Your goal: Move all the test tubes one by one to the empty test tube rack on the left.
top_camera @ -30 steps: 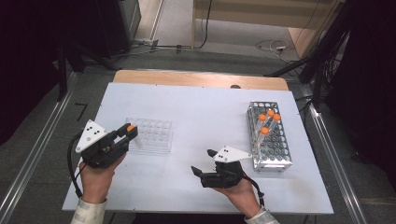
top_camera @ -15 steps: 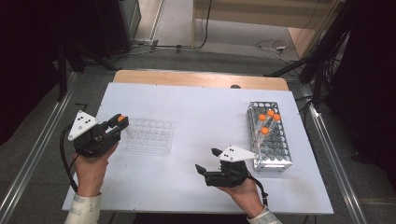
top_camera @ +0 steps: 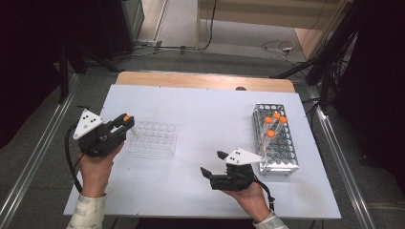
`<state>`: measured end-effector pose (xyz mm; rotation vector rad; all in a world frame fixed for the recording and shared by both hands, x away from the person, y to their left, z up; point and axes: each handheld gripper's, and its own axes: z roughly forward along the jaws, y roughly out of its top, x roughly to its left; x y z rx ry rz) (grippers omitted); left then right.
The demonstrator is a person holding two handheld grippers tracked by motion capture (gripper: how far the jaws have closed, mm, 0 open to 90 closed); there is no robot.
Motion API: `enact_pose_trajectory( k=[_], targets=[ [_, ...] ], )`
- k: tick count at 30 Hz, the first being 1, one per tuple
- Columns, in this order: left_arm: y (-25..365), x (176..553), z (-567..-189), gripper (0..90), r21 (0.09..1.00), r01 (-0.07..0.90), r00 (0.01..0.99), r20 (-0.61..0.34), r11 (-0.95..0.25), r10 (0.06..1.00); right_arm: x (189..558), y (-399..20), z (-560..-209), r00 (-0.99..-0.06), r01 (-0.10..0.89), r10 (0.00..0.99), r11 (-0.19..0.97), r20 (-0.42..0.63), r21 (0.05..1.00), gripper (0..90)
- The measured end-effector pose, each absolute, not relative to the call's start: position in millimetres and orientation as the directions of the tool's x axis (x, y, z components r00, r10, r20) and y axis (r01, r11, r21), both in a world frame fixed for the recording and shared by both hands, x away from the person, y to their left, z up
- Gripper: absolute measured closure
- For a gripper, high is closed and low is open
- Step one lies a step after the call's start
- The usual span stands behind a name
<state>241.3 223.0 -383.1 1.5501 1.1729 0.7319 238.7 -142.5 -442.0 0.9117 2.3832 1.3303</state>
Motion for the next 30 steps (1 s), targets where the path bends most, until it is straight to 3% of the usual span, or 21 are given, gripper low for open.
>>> enact_pose_trajectory(
  k=[14,30],
  targets=[
    [193,257,-386,70.4,0.944,0.328,0.429,-0.136,-0.014,0.893,238,-143,-442,-0.765,0.396,0.640,0.377,0.073,0.837,21.5],
    [180,268,-399,70.4,0.939,0.342,0.447,-0.132,-0.033,0.885,238,-145,-441,-0.765,0.397,0.639,0.372,0.079,0.839,21.6]
  ],
)
